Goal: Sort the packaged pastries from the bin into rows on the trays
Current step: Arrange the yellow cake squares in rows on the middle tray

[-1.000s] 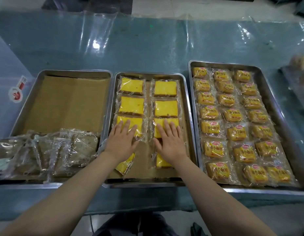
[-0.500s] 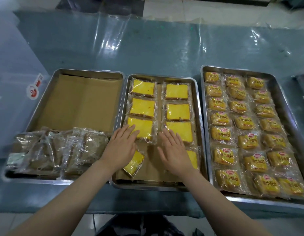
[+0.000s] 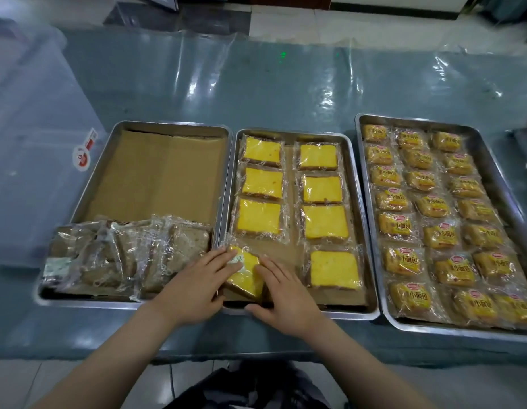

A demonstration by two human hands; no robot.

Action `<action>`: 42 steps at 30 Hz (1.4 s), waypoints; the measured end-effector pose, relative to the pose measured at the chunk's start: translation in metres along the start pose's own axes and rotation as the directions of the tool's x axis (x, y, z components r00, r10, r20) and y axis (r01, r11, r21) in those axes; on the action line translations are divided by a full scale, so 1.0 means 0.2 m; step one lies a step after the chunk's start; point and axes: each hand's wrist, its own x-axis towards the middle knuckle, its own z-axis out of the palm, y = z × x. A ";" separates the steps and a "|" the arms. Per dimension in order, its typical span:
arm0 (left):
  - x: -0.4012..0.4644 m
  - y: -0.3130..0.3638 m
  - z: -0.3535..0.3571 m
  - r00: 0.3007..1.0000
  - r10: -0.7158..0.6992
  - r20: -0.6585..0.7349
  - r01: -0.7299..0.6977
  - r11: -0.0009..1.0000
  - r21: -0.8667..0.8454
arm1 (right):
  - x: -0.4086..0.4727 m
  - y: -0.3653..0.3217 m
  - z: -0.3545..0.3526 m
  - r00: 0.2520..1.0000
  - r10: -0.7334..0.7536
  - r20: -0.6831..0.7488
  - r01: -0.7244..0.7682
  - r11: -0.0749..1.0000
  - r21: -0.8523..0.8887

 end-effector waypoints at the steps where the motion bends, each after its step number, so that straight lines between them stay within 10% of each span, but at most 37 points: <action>1: 0.00 0.00 0.00 1.000 0.014 -0.017 -0.013 1.000 0.022 | 0.00 0.00 0.01 1.000 0.015 0.008 -0.015 1.000 0.019; 10: -0.02 0.00 0.01 0.980 0.140 -0.143 -0.141 0.990 0.004 | -0.06 0.01 -0.01 0.999 0.052 0.010 -0.053 0.981 0.184; 20: 0.09 0.12 -0.12 0.993 -0.114 -0.016 0.100 0.922 -0.375 | -0.10 0.02 -0.16 0.951 0.306 -0.047 -0.262 0.878 0.400; 26: 0.22 0.15 -0.11 0.963 -0.256 -0.090 0.224 0.937 -0.268 | -0.01 0.02 -0.18 0.837 0.506 -0.207 -0.460 0.857 0.233; 37: 0.13 0.17 0.09 0.941 0.170 -0.293 -0.114 0.973 0.200 | -0.10 0.08 -0.03 0.966 0.062 -0.250 -0.114 0.973 -0.199; 42: 0.06 0.20 0.17 0.971 0.061 -0.230 -0.018 0.983 0.185 | -0.10 0.08 0.00 0.979 0.059 -0.197 -0.111 0.958 -0.264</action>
